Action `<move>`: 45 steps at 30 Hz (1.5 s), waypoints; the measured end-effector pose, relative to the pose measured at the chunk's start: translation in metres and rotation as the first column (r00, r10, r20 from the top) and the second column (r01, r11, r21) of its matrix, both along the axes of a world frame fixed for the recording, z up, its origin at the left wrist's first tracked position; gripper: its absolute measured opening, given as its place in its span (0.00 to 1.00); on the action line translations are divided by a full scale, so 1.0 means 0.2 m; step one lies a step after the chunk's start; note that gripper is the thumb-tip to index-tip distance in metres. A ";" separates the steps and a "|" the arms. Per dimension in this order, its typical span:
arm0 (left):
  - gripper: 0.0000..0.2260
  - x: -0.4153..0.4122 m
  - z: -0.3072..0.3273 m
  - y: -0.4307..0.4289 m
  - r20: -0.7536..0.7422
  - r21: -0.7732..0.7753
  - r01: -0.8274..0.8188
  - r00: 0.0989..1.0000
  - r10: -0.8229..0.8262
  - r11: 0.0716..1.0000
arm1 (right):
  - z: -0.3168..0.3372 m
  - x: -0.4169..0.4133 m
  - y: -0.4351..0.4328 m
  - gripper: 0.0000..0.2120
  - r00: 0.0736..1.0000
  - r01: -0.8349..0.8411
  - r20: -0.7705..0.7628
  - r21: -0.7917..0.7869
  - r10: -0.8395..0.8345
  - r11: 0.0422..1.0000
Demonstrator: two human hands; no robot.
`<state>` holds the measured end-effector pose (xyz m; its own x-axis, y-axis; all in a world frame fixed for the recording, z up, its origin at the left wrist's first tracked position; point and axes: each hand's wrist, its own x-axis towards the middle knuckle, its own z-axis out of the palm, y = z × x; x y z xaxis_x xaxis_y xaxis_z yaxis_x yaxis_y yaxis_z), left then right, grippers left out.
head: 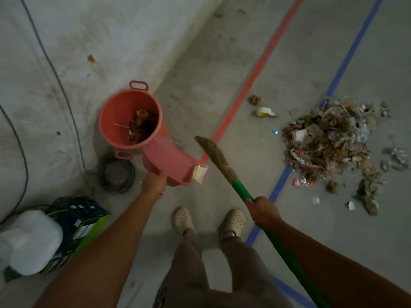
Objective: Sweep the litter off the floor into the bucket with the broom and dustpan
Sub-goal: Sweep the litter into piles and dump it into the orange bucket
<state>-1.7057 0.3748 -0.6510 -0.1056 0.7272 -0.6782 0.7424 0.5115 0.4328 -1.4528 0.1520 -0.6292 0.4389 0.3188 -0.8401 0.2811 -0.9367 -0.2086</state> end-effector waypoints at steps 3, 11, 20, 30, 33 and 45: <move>0.18 -0.03 -0.20 -0.01 0.005 -0.010 0.006 1.000 -0.005 1.000 | -0.21 -0.07 -0.08 0.18 0.999 -0.030 -0.046 -0.066 0.027 0.997; 0.27 -0.19 -0.90 -0.05 -0.074 -0.113 0.019 0.997 -0.028 0.993 | -0.91 -0.34 -0.05 0.17 0.990 0.012 -0.135 -0.241 -0.045 0.970; 0.19 -0.30 -1.41 -0.04 0.039 -0.129 0.010 0.999 -0.005 0.992 | -1.45 -0.25 0.05 0.22 0.876 0.483 0.090 -0.133 -0.475 0.866; 0.17 -0.35 -1.50 0.07 0.071 -0.069 -0.055 0.996 0.060 0.996 | -1.33 -0.46 0.36 0.16 0.861 0.472 0.112 0.190 -0.496 0.861; 0.15 -0.39 -1.50 0.08 0.074 -0.065 -0.094 0.992 0.099 0.993 | -1.36 -0.60 0.56 0.14 0.938 0.347 -0.046 0.171 -0.344 0.922; 0.19 -0.43 -1.57 0.11 0.092 -0.100 -0.108 0.989 0.117 0.989 | -1.73 -0.52 0.80 0.20 0.871 0.471 -0.107 -0.095 -0.480 0.877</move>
